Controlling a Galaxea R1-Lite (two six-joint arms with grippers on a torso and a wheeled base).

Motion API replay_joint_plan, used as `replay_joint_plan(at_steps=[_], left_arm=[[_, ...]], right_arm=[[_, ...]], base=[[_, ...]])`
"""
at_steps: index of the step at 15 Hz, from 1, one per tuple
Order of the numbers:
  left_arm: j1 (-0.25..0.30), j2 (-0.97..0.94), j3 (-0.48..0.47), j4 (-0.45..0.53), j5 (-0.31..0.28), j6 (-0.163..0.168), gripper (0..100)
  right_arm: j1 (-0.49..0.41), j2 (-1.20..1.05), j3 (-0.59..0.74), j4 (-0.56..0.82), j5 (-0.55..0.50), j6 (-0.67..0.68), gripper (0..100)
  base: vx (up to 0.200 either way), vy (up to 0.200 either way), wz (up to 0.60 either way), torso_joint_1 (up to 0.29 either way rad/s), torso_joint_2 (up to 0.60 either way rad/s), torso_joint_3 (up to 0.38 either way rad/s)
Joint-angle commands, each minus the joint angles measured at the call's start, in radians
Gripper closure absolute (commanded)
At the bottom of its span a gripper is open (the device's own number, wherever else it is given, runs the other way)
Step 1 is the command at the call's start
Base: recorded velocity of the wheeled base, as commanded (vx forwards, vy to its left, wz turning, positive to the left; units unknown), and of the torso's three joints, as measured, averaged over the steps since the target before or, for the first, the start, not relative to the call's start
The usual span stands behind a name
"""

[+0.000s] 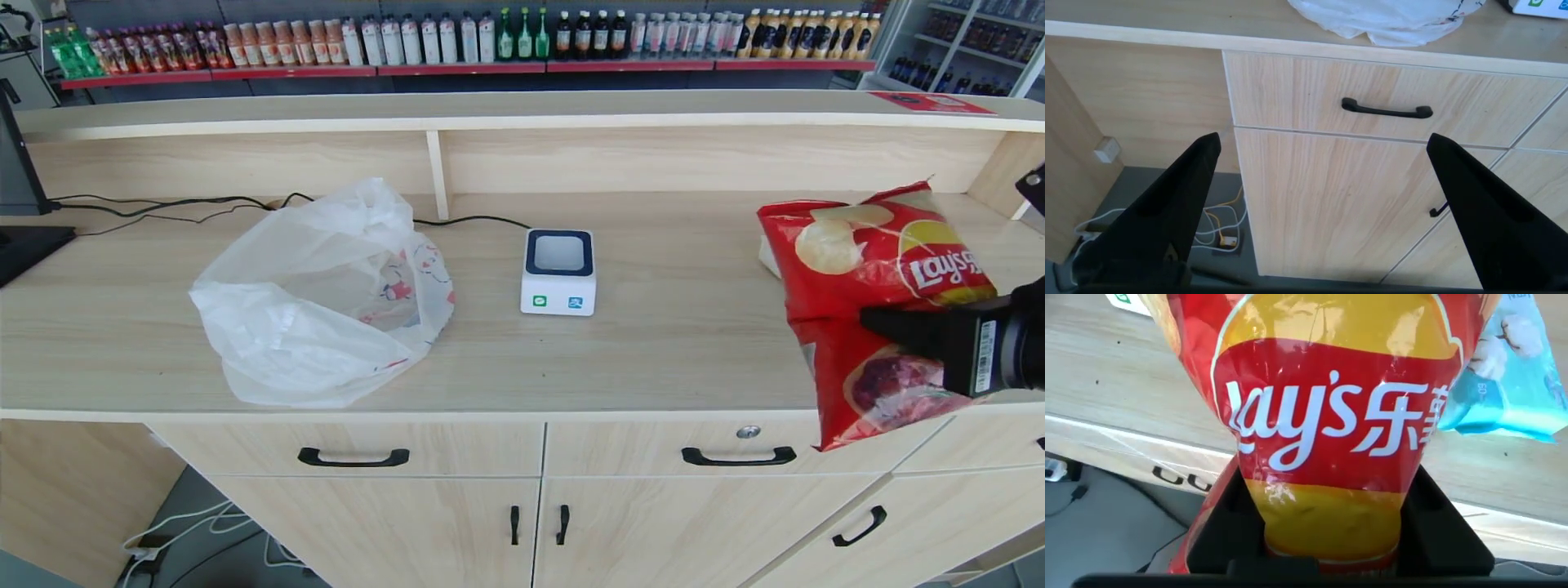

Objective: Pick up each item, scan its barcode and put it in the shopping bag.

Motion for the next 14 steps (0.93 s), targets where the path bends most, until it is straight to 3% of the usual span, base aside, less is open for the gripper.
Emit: replay_joint_plan(at_steps=[1,6,11,14], left_arm=[[0.001,0.0,0.0,-0.001,0.0,0.0,0],[-0.001,0.0,0.0,-0.001,0.0,0.0,0],[0.001,0.0,0.0,-0.001,0.0,0.0,0],[-0.001,0.0,0.0,-0.001,0.0,0.0,0]], right_arm=[[0.043,-0.18,0.105,-0.005,-0.008,0.002,100],[0.089,-0.115,0.138,-0.138,0.085,0.049,100],[0.083,-0.017,0.221,-0.382,0.295,0.22,100],[0.083,0.049,0.329,-0.653,0.47,0.296,100]], base=[[0.0,0.0,0.0,0.0,0.0,0.0],[0.0,0.0,0.0,0.0,0.0,0.0],[0.0,0.0,0.0,0.0,0.0,0.0],[0.0,0.0,0.0,0.0,0.0,0.0]])
